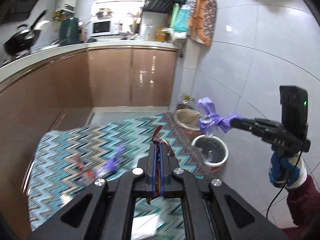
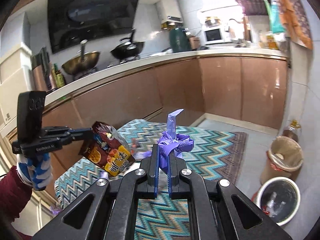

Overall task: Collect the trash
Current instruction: 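Carry the brown snack bag with the left gripper over the white bin, then open the left gripper to drop the snack bag while right drops purple bag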

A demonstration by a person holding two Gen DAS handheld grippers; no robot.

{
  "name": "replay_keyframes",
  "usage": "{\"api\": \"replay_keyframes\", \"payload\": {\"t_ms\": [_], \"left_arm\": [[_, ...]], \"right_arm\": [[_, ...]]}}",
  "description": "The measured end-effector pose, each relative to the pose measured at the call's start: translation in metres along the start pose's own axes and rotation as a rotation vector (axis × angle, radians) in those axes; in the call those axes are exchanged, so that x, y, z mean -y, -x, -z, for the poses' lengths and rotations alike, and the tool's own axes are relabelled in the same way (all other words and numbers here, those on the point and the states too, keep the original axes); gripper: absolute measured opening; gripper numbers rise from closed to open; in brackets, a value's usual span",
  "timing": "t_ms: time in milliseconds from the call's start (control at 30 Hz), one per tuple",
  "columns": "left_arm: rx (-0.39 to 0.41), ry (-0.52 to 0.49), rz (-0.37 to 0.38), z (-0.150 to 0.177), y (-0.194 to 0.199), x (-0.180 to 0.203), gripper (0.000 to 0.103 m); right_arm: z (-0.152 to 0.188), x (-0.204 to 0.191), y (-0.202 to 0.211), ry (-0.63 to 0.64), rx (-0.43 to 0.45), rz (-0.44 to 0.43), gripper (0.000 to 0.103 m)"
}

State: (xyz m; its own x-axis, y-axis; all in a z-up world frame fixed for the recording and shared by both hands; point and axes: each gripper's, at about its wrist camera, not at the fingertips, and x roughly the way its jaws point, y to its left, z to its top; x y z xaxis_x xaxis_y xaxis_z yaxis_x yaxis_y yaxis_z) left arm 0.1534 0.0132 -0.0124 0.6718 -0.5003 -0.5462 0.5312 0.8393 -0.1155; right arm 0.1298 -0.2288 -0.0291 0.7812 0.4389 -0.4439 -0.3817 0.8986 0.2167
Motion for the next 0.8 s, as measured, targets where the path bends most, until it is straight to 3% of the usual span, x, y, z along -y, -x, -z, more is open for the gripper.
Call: {"api": "replay_keyframes", "payload": {"t_ms": [300,500,800], "left_arm": [[-0.075,-0.079,0.15,-0.059,-0.113,0.097,0.002],[-0.172,-0.123,0.23,-0.086,-0.217,0.166,0.002],[-0.313,-0.158,0.249,-0.079,-0.351,0.238,0.003]], "right_arm": [[0.024,0.113,0.035,-0.127,0.014,0.2,0.007],[0.044,0.201,0.035,-0.241,-0.006,0.322,0.007],[0.065,0.307,0.009,-0.383,-0.045,0.437,0.008]]}}
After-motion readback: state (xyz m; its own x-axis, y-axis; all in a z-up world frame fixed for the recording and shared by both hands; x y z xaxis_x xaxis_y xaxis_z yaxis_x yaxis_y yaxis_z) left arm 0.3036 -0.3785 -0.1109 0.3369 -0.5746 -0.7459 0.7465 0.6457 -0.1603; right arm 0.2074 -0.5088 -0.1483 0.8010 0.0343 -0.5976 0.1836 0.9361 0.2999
